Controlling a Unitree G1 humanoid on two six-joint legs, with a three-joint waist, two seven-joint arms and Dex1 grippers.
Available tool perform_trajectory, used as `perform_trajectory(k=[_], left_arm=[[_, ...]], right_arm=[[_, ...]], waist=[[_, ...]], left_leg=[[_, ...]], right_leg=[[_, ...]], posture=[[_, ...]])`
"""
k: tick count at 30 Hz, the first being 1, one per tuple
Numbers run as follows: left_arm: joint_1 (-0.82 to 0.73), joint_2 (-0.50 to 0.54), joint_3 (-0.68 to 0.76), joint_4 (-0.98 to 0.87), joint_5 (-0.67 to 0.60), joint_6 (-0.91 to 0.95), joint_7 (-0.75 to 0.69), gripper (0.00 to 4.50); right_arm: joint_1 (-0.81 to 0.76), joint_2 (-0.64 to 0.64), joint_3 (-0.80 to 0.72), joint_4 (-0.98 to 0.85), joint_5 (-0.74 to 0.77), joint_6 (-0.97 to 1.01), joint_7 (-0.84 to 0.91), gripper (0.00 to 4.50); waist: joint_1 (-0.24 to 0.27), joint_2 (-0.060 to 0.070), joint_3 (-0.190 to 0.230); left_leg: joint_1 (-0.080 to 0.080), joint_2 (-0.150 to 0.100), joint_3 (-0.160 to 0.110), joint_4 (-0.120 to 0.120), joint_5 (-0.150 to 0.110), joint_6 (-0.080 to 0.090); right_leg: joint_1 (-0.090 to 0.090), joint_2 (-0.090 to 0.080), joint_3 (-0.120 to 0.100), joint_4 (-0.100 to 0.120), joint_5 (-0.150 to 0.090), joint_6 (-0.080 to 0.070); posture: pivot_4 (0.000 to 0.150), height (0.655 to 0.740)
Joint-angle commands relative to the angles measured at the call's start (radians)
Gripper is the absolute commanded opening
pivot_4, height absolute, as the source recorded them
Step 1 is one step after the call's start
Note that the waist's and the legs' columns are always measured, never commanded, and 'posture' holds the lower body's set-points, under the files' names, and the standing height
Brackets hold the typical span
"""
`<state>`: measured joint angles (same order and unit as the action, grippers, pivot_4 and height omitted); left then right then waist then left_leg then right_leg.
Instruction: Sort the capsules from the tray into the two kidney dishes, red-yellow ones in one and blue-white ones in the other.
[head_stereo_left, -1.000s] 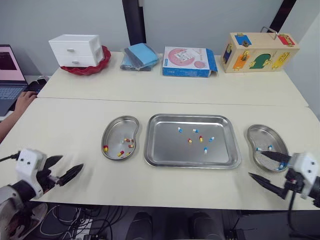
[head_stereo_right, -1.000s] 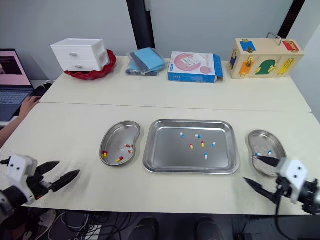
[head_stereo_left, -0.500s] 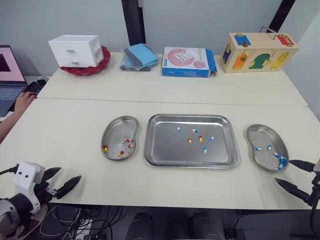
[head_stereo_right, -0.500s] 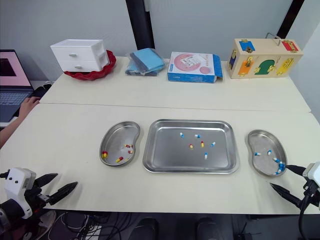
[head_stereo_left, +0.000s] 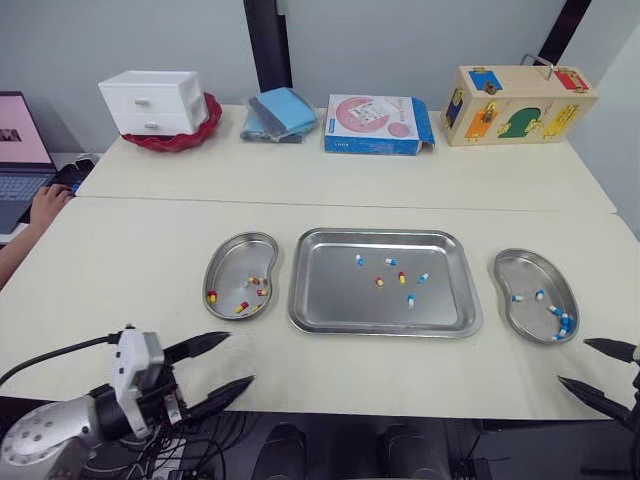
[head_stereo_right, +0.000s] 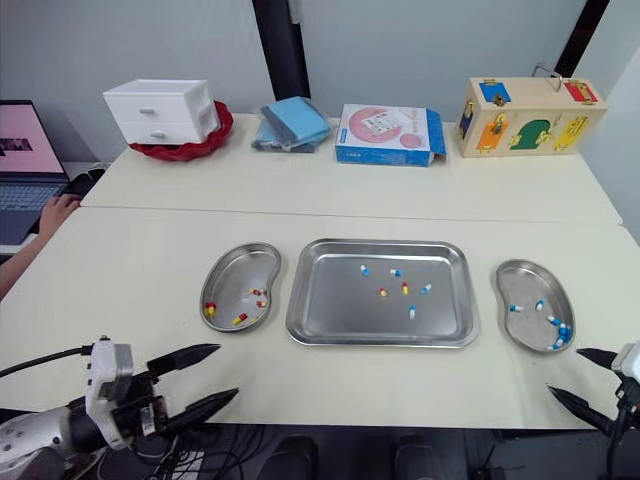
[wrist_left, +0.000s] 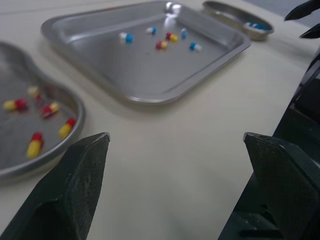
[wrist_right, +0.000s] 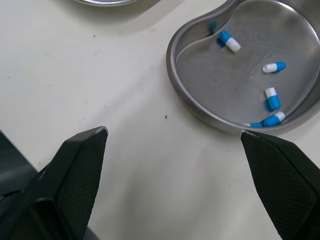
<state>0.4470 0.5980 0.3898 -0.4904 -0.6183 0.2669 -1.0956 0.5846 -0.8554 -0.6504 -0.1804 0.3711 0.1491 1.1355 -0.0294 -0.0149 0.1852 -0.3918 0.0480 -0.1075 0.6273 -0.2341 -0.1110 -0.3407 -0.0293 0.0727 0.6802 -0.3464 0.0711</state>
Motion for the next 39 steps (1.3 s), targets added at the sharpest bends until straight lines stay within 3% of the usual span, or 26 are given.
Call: perform_trajectory(k=[1,10,13,18,20,26,33,39], left_arm=[[-0.040,-0.034,-0.042,0.000,0.019,-0.079,0.018,4.45],[-0.088,-0.093,-0.137,0.068,0.080,-0.200,0.043,4.45],[-0.096,-0.100,-0.164,0.068,0.088,-0.214,0.055,4.45],[-0.113,-0.106,-0.209,0.037,0.094,-0.202,0.099,4.45],[-0.117,-0.110,-0.225,0.024,0.097,-0.200,0.119,4.45],[-0.126,-0.118,-0.252,-0.009,0.098,-0.196,0.170,4.50],[-0.118,-0.116,-0.271,-0.001,0.108,-0.211,0.188,4.50],[-0.130,-0.120,-0.286,0.020,0.116,-0.224,0.193,4.50]], right_arm=[[0.034,0.001,-0.046,-0.061,0.010,0.009,0.008,4.50],[0.075,0.013,0.031,-0.359,0.103,0.154,-0.015,4.50],[-0.029,-0.007,0.130,-0.484,0.133,0.280,-0.118,4.50],[-0.365,0.018,0.383,-0.571,0.175,0.506,-0.323,4.50],[-0.560,0.078,0.556,-0.541,0.112,0.555,-0.405,4.50],[-0.845,0.229,0.802,-0.430,0.008,0.653,-0.549,2.69],[-1.090,0.372,0.978,-0.202,-0.130,0.727,-0.640,2.69],[-1.222,0.464,1.035,0.025,-0.218,0.683,-0.656,2.69]], waist=[[0.000,0.000,0.000],[-0.003,0.000,0.000],[-0.002,0.000,0.000],[-0.002,-0.001,0.000],[-0.006,-0.002,0.001],[0.002,-0.003,0.001],[-0.003,-0.002,0.001],[-0.003,-0.001,0.001]], left_leg=[[0.000,0.000,0.000,0.000,0.000,0.000],[0.000,0.000,0.000,0.000,0.000,0.000],[0.000,0.000,-0.001,0.001,0.000,0.000],[0.000,0.000,-0.001,0.001,0.000,0.000],[0.000,0.000,-0.001,0.001,0.000,0.000],[-0.005,0.000,-0.003,0.001,0.000,0.000],[-0.007,0.000,-0.003,0.000,0.000,0.000],[-0.007,0.000,-0.003,0.000,0.000,0.000]], right_leg=[[0.000,0.000,0.000,0.000,0.000,0.000],[0.000,0.000,0.000,0.000,0.000,0.000],[0.001,0.000,0.000,0.000,0.000,0.000],[0.000,0.000,0.000,0.000,0.000,0.000],[0.000,0.000,0.000,0.000,0.000,0.000],[-0.004,0.001,-0.002,0.000,0.000,0.000],[-0.008,0.001,-0.002,0.002,0.001,0.000],[-0.010,0.001,-0.002,0.002,0.001,0.000]], posture=[[0.150,0.7400],[0.150,0.7400],[0.150,0.7400],[0.150,0.7400],[0.150,0.7400],[0.150,0.7400],[0.150,0.7400],[0.150,0.7400]])
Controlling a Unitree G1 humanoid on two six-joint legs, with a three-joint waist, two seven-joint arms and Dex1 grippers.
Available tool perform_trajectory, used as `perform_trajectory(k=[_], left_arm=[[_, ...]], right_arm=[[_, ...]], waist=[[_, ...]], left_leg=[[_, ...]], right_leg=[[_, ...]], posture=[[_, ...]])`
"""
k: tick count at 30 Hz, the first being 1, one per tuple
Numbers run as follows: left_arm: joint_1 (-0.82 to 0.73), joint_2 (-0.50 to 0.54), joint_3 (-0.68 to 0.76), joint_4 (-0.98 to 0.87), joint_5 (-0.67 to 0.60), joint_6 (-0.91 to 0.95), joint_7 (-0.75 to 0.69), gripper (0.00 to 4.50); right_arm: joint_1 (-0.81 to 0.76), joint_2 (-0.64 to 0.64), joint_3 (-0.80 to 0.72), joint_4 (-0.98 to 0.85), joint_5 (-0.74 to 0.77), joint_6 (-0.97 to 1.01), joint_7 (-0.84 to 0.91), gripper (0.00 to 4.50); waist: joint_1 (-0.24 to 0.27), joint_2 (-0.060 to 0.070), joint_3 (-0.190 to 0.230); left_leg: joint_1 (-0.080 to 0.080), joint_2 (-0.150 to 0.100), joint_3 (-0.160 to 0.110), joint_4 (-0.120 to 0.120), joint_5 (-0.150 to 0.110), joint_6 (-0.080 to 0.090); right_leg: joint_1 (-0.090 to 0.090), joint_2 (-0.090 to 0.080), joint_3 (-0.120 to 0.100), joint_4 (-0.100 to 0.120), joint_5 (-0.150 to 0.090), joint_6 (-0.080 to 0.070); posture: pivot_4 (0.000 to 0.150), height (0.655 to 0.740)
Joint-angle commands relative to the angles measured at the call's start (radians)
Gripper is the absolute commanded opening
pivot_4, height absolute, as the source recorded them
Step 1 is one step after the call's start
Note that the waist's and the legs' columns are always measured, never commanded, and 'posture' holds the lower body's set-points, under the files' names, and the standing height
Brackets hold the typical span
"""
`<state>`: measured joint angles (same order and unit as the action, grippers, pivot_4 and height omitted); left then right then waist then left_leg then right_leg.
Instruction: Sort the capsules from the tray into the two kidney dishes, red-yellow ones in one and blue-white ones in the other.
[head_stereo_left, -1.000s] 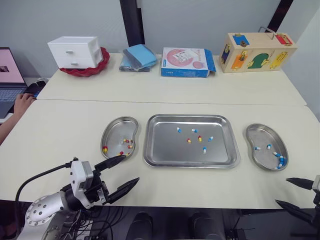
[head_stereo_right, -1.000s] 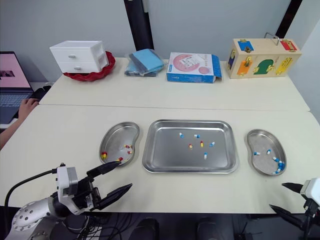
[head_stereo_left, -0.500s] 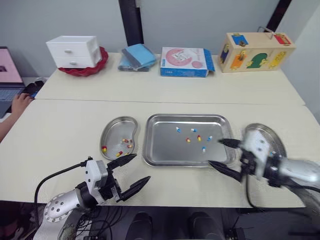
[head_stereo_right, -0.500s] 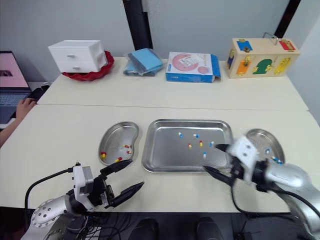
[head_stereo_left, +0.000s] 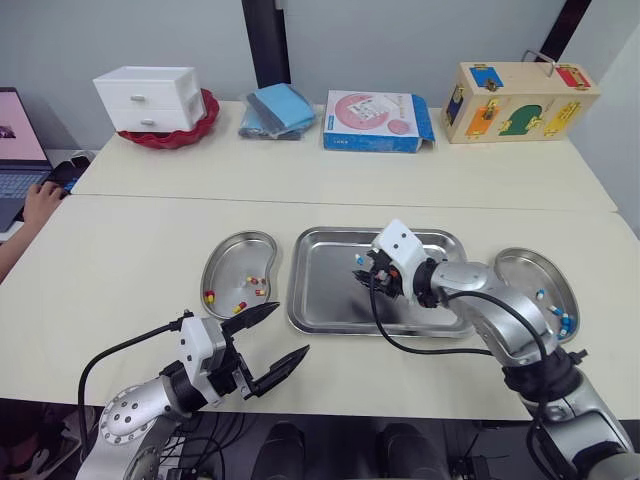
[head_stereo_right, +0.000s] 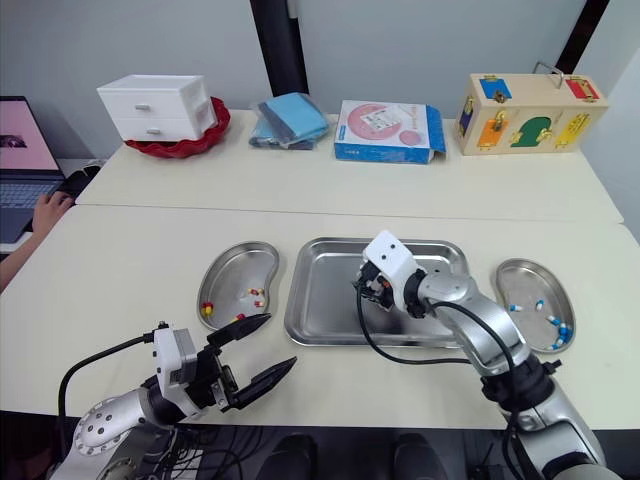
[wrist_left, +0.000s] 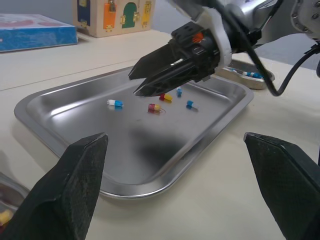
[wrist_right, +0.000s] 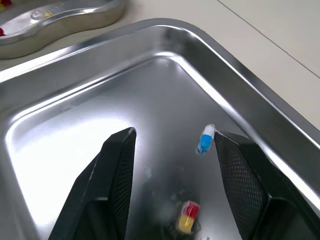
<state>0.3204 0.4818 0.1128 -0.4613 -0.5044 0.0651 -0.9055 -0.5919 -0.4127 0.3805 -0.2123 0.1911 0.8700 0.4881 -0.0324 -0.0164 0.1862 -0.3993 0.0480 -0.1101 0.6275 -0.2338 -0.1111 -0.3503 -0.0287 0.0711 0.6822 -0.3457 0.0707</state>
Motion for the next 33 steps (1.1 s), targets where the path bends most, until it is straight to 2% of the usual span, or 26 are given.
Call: perform_trajectory(k=[1,8,12,18,23,28,33], left_arm=[[-0.005,-0.005,-0.011,-0.006,0.003,-0.024,0.003,4.50],[0.011,-0.008,-0.015,0.000,0.008,-0.048,0.001,4.50],[0.031,-0.008,-0.018,-0.003,0.007,-0.064,-0.003,4.50],[0.038,0.005,-0.016,0.016,0.000,-0.079,-0.027,4.50],[0.024,0.020,-0.012,0.043,-0.014,-0.098,-0.079,4.50],[-0.014,0.063,-0.018,0.070,-0.062,-0.096,-0.185,4.50],[-0.078,0.094,-0.035,0.102,-0.116,-0.090,-0.305,4.50]], right_arm=[[-0.056,0.031,0.007,0.082,-0.048,-0.048,-0.006,2.69],[-0.098,0.090,0.015,0.217,-0.102,-0.075,0.002,2.69],[-0.096,0.104,0.002,0.229,-0.107,-0.066,0.012,1.81],[-0.095,0.106,0.020,0.238,-0.136,-0.084,0.023,0.10],[-0.079,0.091,0.005,0.166,-0.144,-0.105,0.041,0.05],[-0.003,-0.005,-0.086,-0.082,-0.072,-0.038,0.106,0.05],[0.181,-0.168,-0.343,-0.347,0.072,0.093,0.183,0.05]], waist=[[0.000,0.000,0.000],[-0.003,0.000,0.000],[-0.004,0.001,0.000],[-0.004,0.001,0.000],[-0.003,0.001,0.000],[0.003,0.001,0.001],[0.006,0.001,0.001]], left_leg=[[0.000,0.000,0.000,0.000,0.000,0.000],[0.000,0.000,0.000,0.000,0.000,0.000],[0.000,0.000,0.000,0.000,0.000,0.000],[0.000,0.000,0.000,0.000,0.000,0.000],[0.000,0.000,0.000,0.000,0.000,0.000],[-0.002,0.000,0.000,-0.001,0.000,0.000],[-0.002,0.000,0.000,-0.001,0.000,0.000]], right_leg=[[0.000,0.000,0.000,0.000,0.000,0.000],[-0.001,0.000,0.000,0.000,0.000,0.000],[-0.001,0.000,0.000,0.001,0.000,0.000],[-0.001,0.000,0.000,0.001,0.000,0.000],[-0.002,0.000,0.000,0.001,0.000,0.000],[-0.002,0.000,0.000,0.000,0.000,0.000],[-0.001,0.000,-0.001,-0.001,0.000,0.000]], posture=[[0.150,0.7400],[0.150,0.7400],[0.150,0.7400],[0.150,0.7400],[0.150,0.7400],[0.150,0.7400],[0.150,0.7400]])
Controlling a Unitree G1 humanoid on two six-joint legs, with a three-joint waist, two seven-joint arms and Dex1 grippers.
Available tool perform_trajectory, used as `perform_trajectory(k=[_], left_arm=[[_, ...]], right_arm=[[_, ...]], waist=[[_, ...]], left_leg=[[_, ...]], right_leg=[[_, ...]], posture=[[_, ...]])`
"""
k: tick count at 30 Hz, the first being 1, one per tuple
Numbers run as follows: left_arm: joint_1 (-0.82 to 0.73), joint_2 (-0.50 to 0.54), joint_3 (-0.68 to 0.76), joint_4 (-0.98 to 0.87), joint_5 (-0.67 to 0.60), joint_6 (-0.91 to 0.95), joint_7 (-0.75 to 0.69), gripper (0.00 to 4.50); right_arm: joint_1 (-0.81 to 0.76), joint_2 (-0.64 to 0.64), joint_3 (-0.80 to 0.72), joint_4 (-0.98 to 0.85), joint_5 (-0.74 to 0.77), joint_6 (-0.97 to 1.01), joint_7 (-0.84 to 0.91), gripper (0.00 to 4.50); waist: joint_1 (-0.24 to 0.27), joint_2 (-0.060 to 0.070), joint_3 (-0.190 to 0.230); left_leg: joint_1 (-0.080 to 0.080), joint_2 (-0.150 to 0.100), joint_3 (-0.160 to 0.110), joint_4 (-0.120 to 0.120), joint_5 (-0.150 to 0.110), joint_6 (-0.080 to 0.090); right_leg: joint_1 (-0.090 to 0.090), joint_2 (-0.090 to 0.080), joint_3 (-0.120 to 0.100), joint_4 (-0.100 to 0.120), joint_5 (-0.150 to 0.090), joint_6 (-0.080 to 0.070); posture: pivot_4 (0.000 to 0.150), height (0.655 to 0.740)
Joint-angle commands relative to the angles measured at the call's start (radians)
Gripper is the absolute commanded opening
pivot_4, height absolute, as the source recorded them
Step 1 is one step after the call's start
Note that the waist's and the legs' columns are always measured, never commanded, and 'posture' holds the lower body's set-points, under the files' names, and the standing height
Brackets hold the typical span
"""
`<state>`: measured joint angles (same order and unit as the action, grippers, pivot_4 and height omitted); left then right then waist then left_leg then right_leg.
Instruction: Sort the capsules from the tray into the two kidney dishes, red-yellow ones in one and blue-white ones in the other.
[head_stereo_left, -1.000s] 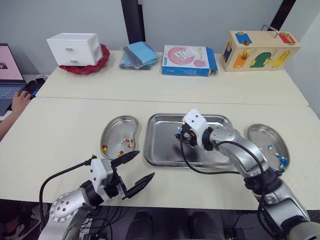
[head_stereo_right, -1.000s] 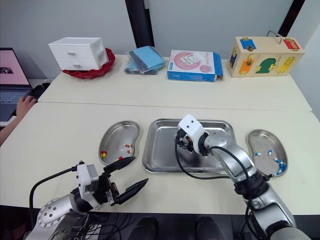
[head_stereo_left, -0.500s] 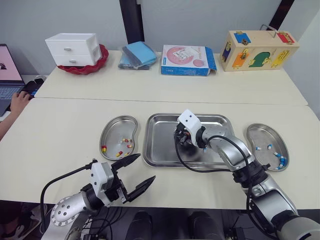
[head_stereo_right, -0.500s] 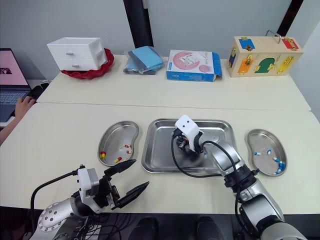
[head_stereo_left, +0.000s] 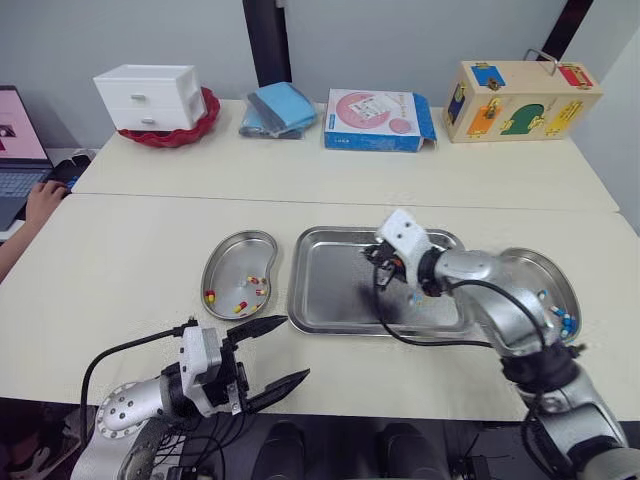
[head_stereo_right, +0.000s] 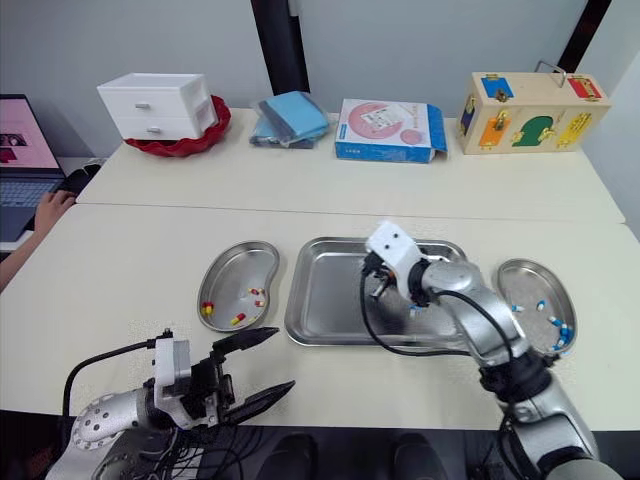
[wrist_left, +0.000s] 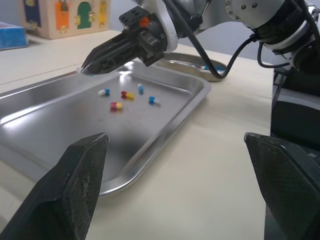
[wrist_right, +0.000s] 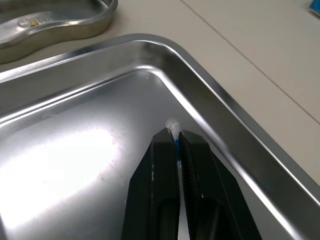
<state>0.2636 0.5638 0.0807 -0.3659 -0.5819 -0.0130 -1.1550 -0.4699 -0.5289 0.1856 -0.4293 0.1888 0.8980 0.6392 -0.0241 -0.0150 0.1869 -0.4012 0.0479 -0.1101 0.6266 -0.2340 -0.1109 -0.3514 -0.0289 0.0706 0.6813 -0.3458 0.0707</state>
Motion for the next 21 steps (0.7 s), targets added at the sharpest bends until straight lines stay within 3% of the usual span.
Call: perform_trajectory(k=[1,6,11,21], left_arm=[[-0.035,0.011,-0.006,0.015,-0.045,-0.012,-0.069,4.50],[-0.079,-0.003,-0.016,0.049,-0.061,-0.014,-0.114,4.50],[-0.101,-0.019,-0.027,0.064,-0.077,-0.012,-0.148,4.50],[-0.141,-0.030,-0.023,0.098,-0.095,-0.022,-0.201,4.50]], right_arm=[[0.101,-0.076,-0.216,-0.165,0.103,0.094,0.039,0.05],[0.255,-0.143,-0.501,-0.256,0.222,0.225,0.056,0.05],[0.376,-0.193,-0.703,-0.253,0.247,0.280,0.038,0.05],[0.500,-0.284,-0.803,-0.160,0.198,0.300,-0.037,0.05]], waist=[[-0.002,0.000,0.000],[-0.013,0.001,0.000],[-0.008,0.001,0.000],[-0.008,0.001,0.000]], left_leg=[[0.000,0.000,0.000,0.000,0.000,0.000],[0.001,0.000,0.001,0.000,0.000,0.000],[0.001,0.000,0.001,0.000,0.000,0.000],[0.002,0.000,0.002,0.000,0.000,0.000]], right_leg=[[0.000,0.000,0.000,0.000,0.000,0.000],[0.000,0.000,0.001,0.001,0.000,0.000],[0.000,0.000,0.002,0.000,0.000,0.000],[0.001,0.000,0.002,0.000,0.000,0.000]], posture=[[0.150,0.7400],[0.150,0.7400],[0.150,0.7400],[0.150,0.7400]])
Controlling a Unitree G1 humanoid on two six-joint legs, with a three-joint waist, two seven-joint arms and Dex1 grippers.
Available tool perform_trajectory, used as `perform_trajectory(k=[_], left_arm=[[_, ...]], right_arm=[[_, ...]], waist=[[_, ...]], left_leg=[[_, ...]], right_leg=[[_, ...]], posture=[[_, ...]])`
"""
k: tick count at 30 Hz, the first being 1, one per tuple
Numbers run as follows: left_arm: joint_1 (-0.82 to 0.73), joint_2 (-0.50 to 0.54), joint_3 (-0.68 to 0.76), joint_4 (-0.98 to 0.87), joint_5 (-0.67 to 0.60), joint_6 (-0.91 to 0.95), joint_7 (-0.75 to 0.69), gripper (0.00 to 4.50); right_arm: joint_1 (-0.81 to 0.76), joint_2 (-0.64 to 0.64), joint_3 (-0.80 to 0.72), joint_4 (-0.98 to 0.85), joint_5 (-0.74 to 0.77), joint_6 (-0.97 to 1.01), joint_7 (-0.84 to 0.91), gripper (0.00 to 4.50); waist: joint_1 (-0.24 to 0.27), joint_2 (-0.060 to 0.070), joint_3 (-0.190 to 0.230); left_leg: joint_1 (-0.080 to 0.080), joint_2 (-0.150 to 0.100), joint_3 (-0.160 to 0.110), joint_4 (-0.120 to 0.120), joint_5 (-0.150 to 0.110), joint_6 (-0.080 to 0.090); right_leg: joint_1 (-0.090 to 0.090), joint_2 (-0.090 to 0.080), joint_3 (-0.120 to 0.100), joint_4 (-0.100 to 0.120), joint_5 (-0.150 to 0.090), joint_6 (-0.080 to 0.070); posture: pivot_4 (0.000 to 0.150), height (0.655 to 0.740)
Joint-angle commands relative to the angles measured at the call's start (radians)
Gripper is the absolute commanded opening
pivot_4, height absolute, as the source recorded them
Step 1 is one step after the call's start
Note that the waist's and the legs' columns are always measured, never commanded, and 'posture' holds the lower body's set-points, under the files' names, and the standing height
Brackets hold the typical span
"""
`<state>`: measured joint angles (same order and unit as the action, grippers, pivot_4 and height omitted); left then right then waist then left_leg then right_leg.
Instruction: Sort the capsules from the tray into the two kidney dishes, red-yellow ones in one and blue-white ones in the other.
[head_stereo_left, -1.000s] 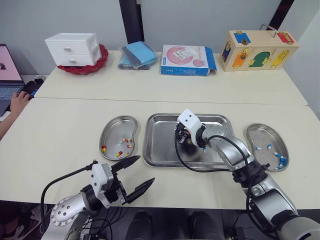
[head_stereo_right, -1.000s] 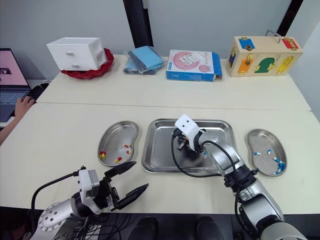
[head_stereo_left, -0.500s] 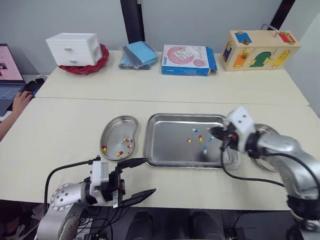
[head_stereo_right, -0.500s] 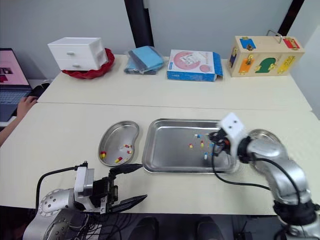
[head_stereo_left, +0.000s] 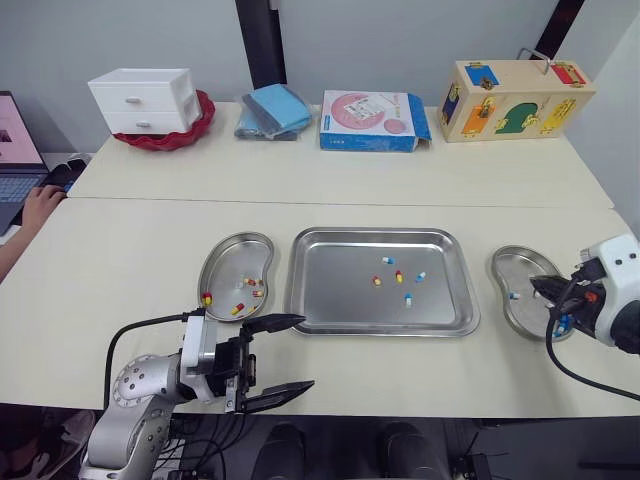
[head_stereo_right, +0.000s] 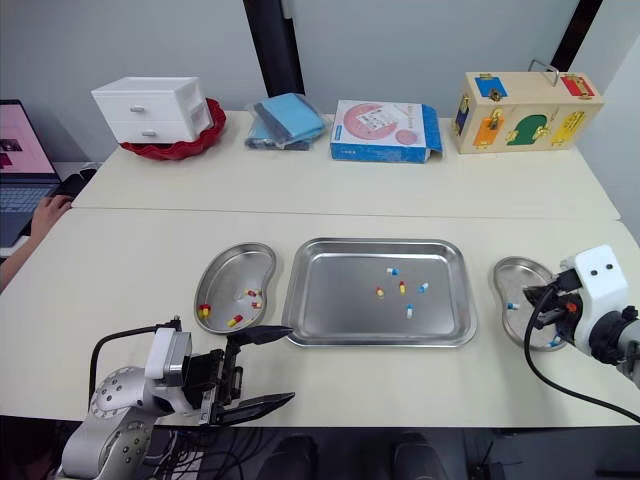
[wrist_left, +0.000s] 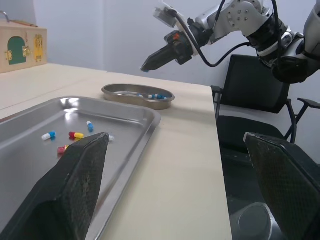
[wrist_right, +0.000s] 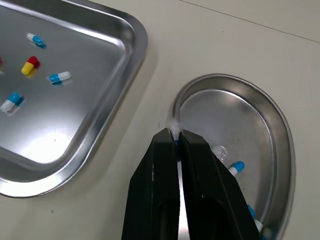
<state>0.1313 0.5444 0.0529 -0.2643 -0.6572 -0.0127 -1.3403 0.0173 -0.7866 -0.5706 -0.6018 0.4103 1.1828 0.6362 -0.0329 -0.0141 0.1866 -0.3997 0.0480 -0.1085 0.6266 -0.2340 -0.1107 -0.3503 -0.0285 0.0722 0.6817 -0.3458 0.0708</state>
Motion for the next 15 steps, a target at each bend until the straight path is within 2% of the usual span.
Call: perform_trajectory(k=[1,15], left_arm=[[-0.009,-0.013,0.005,-0.004,-0.018,-0.026,-0.019,4.50],[-0.013,-0.028,0.008,-0.004,-0.009,-0.041,-0.022,4.50]], right_arm=[[0.017,-0.027,-0.050,0.017,-0.023,0.020,-0.041,0.05],[0.023,-0.038,-0.058,0.038,-0.009,0.004,-0.063,3.63]], waist=[[0.001,0.000,0.000],[0.001,0.000,0.000]], left_leg=[[0.000,0.000,0.000,0.000,0.000,0.000],[0.000,0.000,0.000,0.000,0.000,0.000]], right_leg=[[0.000,0.000,0.000,0.000,0.000,0.000],[0.000,0.000,0.000,0.000,0.000,0.000]], posture=[[0.150,0.7400],[0.150,0.7400]])
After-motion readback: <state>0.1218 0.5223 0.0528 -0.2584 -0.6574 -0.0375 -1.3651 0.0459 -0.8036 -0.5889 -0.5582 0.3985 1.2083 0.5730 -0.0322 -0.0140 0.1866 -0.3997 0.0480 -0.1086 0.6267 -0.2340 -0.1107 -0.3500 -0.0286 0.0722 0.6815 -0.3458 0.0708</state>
